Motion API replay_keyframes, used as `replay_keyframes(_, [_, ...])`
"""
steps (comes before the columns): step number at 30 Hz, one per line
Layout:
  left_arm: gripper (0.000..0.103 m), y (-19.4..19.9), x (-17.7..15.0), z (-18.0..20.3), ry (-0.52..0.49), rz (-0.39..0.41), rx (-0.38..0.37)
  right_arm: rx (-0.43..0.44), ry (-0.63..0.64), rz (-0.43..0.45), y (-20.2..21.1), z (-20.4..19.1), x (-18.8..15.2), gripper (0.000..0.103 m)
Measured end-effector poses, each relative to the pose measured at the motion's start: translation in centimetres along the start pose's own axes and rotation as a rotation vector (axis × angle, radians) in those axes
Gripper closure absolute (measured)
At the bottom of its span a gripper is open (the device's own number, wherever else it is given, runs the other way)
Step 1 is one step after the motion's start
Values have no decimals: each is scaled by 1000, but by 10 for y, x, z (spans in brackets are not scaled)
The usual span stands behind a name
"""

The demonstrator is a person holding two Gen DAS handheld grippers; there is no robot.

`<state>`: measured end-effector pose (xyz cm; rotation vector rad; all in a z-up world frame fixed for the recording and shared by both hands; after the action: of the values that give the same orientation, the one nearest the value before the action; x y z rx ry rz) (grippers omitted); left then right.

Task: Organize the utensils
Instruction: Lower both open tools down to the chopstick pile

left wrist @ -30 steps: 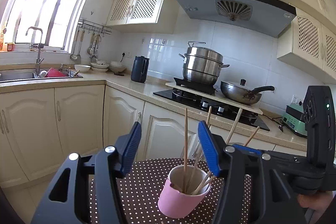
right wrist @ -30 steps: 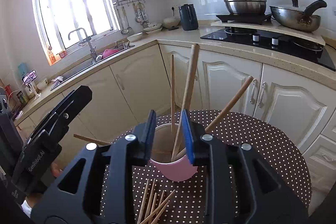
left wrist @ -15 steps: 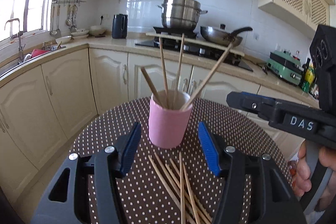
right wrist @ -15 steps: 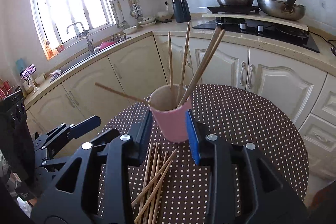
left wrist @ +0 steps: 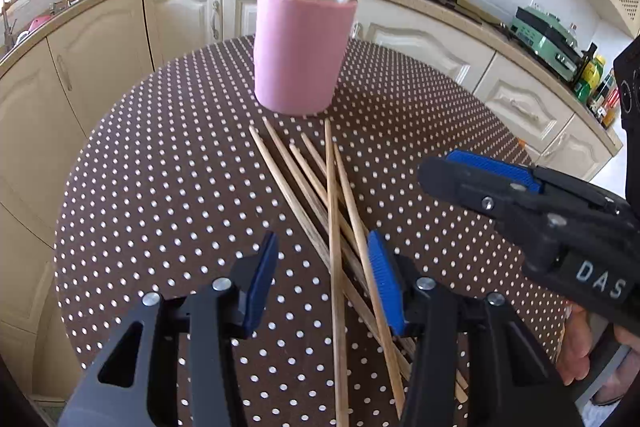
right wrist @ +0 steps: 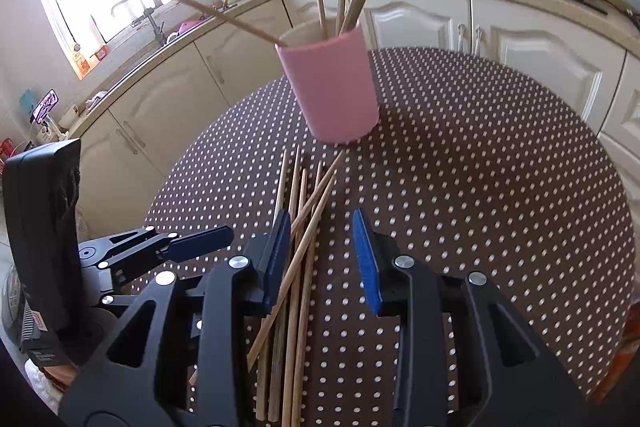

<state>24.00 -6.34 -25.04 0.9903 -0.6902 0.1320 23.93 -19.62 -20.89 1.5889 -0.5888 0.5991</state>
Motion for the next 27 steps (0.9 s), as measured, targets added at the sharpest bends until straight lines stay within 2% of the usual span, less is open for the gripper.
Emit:
replay_keyframes(4, [69, -10, -7, -3, -4, -36, 14, 3, -5, -30, -7, 0, -10, 70])
replay_keyframes(7, [85, -16, -9, -4, 10, -41, 15, 6, -4, -44, -9, 1, -13, 70])
replay_keyframes(8, [92, -17, -9, -4, 22, -45, -10, 6, -2, -46, -10, 1, -13, 70])
replay_keyframes(15, [97, -12, -10, -9, 50, -27, -16, -2, 24, -92, -20, -7, -17, 70])
replay_keyframes(20, [97, 5, -5, -17, 92, 29, -37, 1, 29, -137, -32, -16, -18, 70])
replay_keyframes(27, [97, 22, -9, -40, 119, 30, 28, -37, 54, -184, -46, -21, -23, 70])
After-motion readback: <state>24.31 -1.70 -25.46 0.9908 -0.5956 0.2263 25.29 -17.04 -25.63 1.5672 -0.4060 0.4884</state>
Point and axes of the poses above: each gripper's, at about its wrist camera, not at the fingertips, and y roughly against the way its jaws point, z to its right, x to its top, the point moved 6 cm from there along -y, roughly the way its jaws point, and after that the axes turned 15 degrees about -x, right-handed, at the moved point
